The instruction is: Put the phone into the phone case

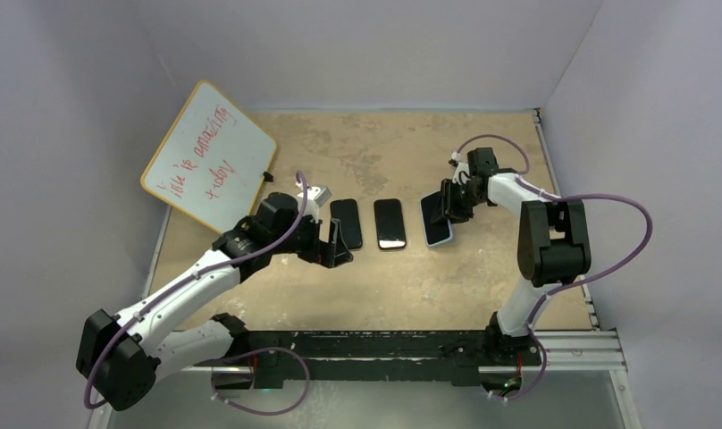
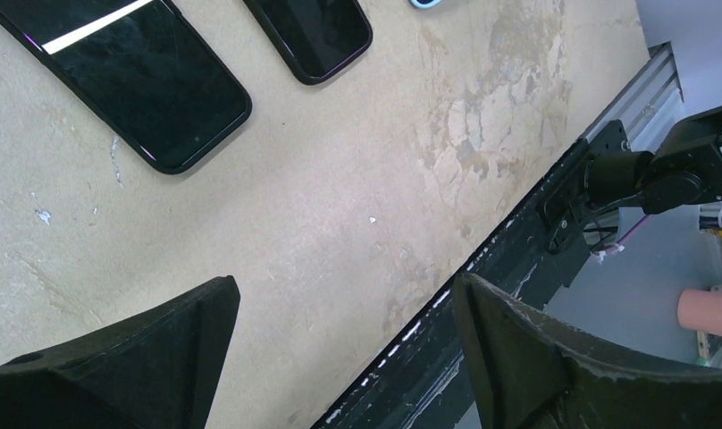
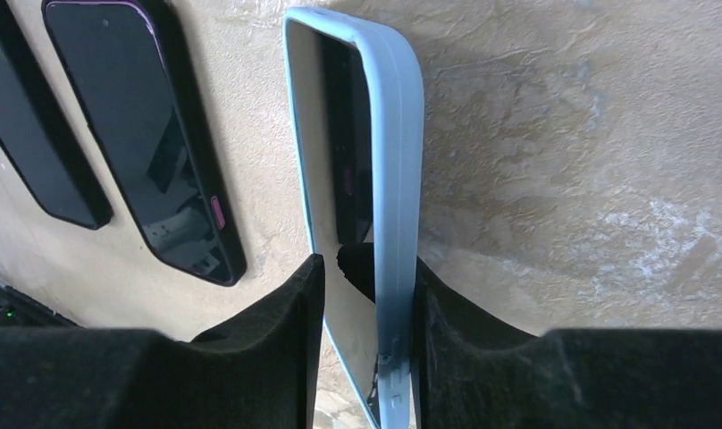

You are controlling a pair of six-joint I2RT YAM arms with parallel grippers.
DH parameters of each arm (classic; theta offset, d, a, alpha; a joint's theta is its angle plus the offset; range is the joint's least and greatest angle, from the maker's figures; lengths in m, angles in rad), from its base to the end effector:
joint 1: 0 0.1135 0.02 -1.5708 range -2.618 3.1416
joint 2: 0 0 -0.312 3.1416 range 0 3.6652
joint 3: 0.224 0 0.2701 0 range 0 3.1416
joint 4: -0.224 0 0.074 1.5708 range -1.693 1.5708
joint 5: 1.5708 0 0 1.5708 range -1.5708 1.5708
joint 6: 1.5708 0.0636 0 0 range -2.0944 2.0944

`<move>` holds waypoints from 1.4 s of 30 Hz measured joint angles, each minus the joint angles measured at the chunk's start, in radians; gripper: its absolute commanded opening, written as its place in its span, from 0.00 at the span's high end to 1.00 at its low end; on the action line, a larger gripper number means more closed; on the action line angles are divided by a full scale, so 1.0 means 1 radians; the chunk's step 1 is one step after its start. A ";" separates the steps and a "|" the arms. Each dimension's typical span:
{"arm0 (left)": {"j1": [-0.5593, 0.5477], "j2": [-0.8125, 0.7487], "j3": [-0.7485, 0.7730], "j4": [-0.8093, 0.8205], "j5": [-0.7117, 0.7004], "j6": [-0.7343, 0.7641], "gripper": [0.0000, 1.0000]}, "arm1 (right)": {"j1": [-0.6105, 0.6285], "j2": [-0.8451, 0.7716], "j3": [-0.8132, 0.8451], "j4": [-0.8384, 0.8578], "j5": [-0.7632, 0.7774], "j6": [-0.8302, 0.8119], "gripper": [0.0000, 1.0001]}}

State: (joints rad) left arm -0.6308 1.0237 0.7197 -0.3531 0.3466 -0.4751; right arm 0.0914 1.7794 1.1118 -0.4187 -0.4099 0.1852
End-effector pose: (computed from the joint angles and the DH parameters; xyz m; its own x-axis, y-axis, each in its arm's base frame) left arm 0.1753 -0.1548 0.2766 -0.7917 0.0455 -0.6092 0.4608 0.6991 -0.5467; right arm 0.3863 0.0609 0.1857 -0.9156 0.0857 -0.3929 -0.1017 0.8959 0.4324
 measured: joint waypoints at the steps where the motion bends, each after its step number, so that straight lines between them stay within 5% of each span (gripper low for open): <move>1: 0.000 0.008 0.005 0.000 -0.001 0.000 0.05 | 0.000 0.000 -0.002 0.002 0.006 0.006 0.55; 9: 0.000 0.018 0.012 0.000 -0.013 -0.004 0.05 | 0.002 0.000 0.003 -0.006 0.100 0.052 0.29; 13: 0.000 0.007 0.012 -0.004 -0.033 -0.005 0.05 | 0.002 -0.034 0.005 -0.036 0.154 0.073 0.02; 42: 0.000 -0.050 0.294 -0.097 -0.177 -0.084 0.04 | 0.009 -1.072 -0.123 -0.112 0.051 0.270 0.01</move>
State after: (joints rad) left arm -0.6308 0.9737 1.0142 -0.4496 0.1699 -0.5591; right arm 0.1001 0.7078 0.9886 -0.5304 -0.3592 0.4553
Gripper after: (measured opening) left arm 0.966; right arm 0.987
